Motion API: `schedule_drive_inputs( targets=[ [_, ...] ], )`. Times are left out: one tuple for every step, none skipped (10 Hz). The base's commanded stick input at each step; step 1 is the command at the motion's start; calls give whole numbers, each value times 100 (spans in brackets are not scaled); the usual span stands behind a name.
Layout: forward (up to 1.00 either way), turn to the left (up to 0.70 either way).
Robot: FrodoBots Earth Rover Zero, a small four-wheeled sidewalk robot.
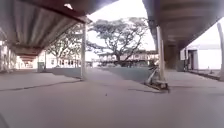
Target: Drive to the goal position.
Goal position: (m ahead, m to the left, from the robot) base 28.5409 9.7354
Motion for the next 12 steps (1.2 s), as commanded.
schedule_drive_inputs(
  targets=[
    [70, 0],
    [70, 0],
    [70, 0],
    [70, 0],
    [70, 0],
    [70, 35],
    [70, 35],
    [70, 35],
    [70, 25],
    [70, 3],
    [70, 0],
    [70, 0]
  ],
)
